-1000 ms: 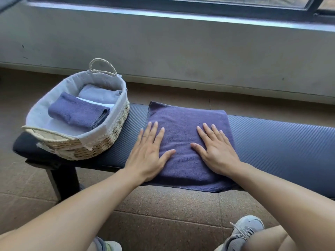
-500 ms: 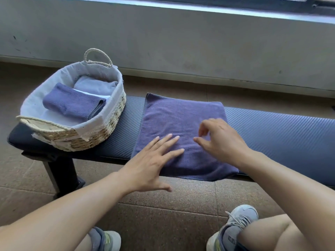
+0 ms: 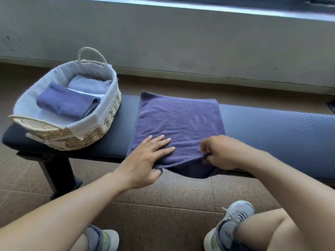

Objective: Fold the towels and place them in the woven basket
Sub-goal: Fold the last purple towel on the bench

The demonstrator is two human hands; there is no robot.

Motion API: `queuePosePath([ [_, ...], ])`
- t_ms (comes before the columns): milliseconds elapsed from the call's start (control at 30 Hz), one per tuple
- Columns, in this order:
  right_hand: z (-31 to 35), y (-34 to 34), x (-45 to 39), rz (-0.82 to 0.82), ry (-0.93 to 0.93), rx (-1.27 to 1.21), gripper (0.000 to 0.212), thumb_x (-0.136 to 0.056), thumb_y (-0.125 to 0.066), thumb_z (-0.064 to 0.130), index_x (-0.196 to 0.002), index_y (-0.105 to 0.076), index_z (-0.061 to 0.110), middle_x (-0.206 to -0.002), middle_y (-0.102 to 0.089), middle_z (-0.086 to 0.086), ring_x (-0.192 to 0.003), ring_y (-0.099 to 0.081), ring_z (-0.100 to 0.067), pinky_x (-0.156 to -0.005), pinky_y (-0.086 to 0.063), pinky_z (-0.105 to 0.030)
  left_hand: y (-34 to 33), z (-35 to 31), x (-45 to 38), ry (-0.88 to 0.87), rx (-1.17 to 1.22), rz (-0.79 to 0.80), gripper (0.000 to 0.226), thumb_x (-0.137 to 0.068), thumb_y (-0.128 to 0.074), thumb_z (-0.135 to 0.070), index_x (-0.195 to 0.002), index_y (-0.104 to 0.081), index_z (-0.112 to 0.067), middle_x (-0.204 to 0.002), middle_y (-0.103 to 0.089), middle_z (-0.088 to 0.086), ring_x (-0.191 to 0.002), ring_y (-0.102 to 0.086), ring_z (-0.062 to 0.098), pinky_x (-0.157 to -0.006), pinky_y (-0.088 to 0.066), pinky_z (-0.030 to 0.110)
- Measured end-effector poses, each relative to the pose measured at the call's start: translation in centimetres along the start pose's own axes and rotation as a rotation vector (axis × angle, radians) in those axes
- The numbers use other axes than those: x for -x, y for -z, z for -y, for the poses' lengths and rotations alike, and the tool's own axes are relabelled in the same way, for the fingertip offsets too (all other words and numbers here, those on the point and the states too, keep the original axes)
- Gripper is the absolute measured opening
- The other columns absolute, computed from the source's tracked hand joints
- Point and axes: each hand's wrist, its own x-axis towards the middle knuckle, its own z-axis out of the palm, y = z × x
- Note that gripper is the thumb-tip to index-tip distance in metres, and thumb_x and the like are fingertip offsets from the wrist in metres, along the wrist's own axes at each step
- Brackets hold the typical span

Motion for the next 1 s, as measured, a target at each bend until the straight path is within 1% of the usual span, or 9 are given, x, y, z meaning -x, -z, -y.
queuePosePath([
  [100, -1.4, 0.6, -0.5, -0.051, -0.050, -0.229, 0.013, -0.095, -0.064, 0.033, -0.096, -0.053, 0.027, -0.094, -0.060, 0.007, -0.092, -0.057, -0.020, -0.075, -0.041, -0.031, 1.1, 0.0, -0.1, 0.132, 0.273, -0.168, 0.048, -0.078, -0.053, -0.030, -0.122, -0.071, -0.025, -0.144, -0.057, -0.013, -0.138, -0.046, 0.002, -0.120, -0.032, 0.030],
  [233, -2.1, 1.2, -1.3, -0.136, -0.125, -0.338, 0.007, -0.092, -0.062, 0.024, -0.098, -0.060, 0.028, -0.093, -0.064, 0.010, -0.092, -0.061, -0.017, -0.078, -0.047, -0.032, 2.1, 0.5, -0.2, 0.194, 0.232, -0.265, 0.017, -0.084, -0.061, -0.032, -0.091, -0.074, -0.025, -0.119, -0.068, -0.016, -0.120, -0.059, 0.001, -0.106, -0.046, 0.031],
  [333, -2.1, 1.3, -1.5, -0.111, -0.143, -0.249, 0.013, -0.086, -0.064, 0.023, -0.098, -0.061, 0.030, -0.092, -0.065, 0.010, -0.091, -0.062, -0.018, -0.082, -0.053, -0.034, 2.2, 0.7, -0.1, 0.169, 0.190, -0.214, 0.018, -0.087, -0.061, -0.034, -0.093, -0.073, -0.022, -0.115, -0.069, -0.014, -0.118, -0.060, 0.004, -0.104, -0.046, 0.028],
  [433, -2.0, 1.1, -1.5, -0.069, -0.147, -0.204, 0.020, -0.080, -0.076, 0.025, -0.091, -0.059, 0.027, -0.083, -0.064, 0.012, -0.081, -0.060, -0.014, -0.072, -0.050, -0.031, 1.8, 0.7, -0.1, 0.124, 0.115, -0.185, 0.009, -0.089, -0.070, -0.018, -0.098, -0.071, -0.017, -0.116, -0.070, -0.008, -0.120, -0.060, 0.010, -0.106, -0.041, 0.023],
  [567, -2.2, 1.6, -1.3, -0.237, -0.236, -0.218, 0.035, -0.072, -0.087, 0.035, -0.072, -0.055, 0.020, -0.071, -0.063, 0.008, -0.077, -0.058, -0.016, -0.063, -0.043, -0.032, 2.1, 0.8, -0.2, 0.071, 0.093, -0.216, 0.011, -0.090, -0.074, -0.014, -0.099, -0.069, -0.016, -0.112, -0.067, -0.006, -0.111, -0.062, 0.016, -0.098, -0.047, 0.030],
  [667, -2.5, 1.8, -1.2, -0.248, -0.266, -0.189, 0.022, -0.078, -0.084, 0.031, -0.071, -0.064, 0.027, -0.069, -0.064, 0.016, -0.076, -0.057, -0.006, -0.060, -0.038, -0.027, 2.7, 0.5, -0.1, 0.073, -0.002, -0.256, 0.013, -0.089, -0.074, -0.020, -0.096, -0.063, -0.021, -0.098, -0.060, -0.009, -0.094, -0.059, 0.016, -0.077, -0.052, 0.038],
  [767, -2.5, 1.9, -1.0, -0.188, -0.227, -0.160, 0.020, -0.083, -0.077, 0.022, -0.072, -0.073, 0.038, -0.068, -0.065, 0.023, -0.078, -0.057, -0.001, -0.066, -0.046, -0.027, 3.1, 0.2, -0.2, 0.047, -0.053, -0.215, 0.017, -0.090, -0.071, -0.017, -0.090, -0.056, -0.024, -0.093, -0.056, -0.010, -0.087, -0.057, 0.017, -0.069, -0.050, 0.038],
  [867, -2.5, 2.1, -0.9, -0.158, -0.186, -0.100, 0.024, -0.088, -0.070, 0.023, -0.076, -0.075, 0.043, -0.076, -0.065, 0.023, -0.086, -0.060, -0.007, -0.074, -0.052, -0.030, 3.3, 0.4, 0.0, -0.021, -0.066, -0.133, 0.003, -0.095, -0.058, -0.026, -0.097, -0.059, -0.025, -0.099, -0.059, -0.011, -0.091, -0.059, 0.015, -0.073, -0.052, 0.035],
  [1000, -3.1, 2.4, -0.8, -0.040, -0.092, 0.005, 0.032, -0.095, -0.058, 0.019, -0.084, -0.073, 0.046, -0.094, -0.069, 0.011, -0.092, -0.062, -0.014, -0.083, -0.056, -0.037, 3.9, 0.9, 0.0, -0.007, -0.044, -0.069, 0.014, -0.093, -0.063, -0.026, -0.105, -0.068, -0.028, -0.104, -0.065, -0.016, -0.099, -0.062, 0.011, -0.082, -0.055, 0.036],
])
